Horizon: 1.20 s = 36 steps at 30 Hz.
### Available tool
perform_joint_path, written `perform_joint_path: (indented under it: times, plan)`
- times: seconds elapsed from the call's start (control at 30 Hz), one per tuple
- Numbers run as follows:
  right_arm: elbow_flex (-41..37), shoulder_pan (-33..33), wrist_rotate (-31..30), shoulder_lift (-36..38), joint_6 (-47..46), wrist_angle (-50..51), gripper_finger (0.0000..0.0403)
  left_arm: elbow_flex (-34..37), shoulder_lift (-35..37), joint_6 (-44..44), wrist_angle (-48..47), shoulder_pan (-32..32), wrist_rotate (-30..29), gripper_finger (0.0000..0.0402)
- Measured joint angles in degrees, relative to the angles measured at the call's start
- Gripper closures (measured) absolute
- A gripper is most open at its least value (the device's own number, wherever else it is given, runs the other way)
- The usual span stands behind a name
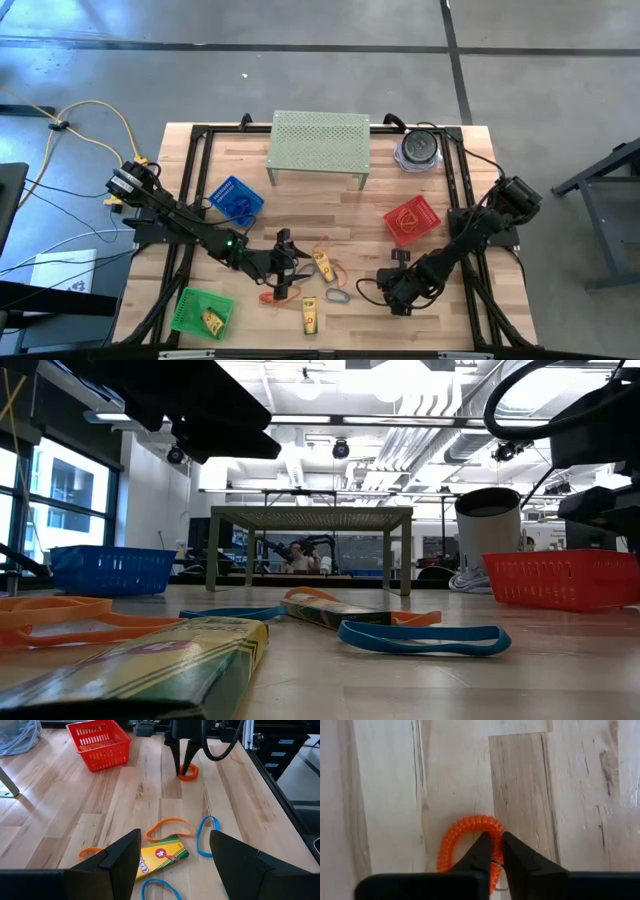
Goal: Pick & Place Office Desk Supplies
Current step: Put the orange spring keychain into the blue bin
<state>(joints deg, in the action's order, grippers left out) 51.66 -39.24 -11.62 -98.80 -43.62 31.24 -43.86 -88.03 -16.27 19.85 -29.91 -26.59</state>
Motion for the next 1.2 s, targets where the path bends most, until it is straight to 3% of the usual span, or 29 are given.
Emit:
perform_joint_path:
  times: [0.37,0.63,0.9,1.03,1.2]
  plan:
    - [1.2,-0.5,-3.3,-0.3,-2.6,0.4,0.0398,0.0,0.0,2.7,-0.1,-0.2,0.0,0.0172]
    - [9.8,-2.0,-9.5,-0.4,-3.6,6.0,0.0399,0.0,0.0,9.8,3.3,-1.4,-0.1,0.0172]
    - [18.8,-4.7,-30.6,-0.2,5.9,4.4,0.0399,0.0,-1.7,8.9,8.5,-0.5,-0.1,0.0172]
    - [19.9,-5.4,-43.0,-0.2,12.3,-0.6,0.0399,0.0,-5.4,7.4,14.3,0.5,0.0,0.0172]
    - [20.0,-5.2,-52.5,-0.2,15.4,-4.3,0.0399,0.0,-9.7,8.1,22.4,1.4,-0.2,0.0172]
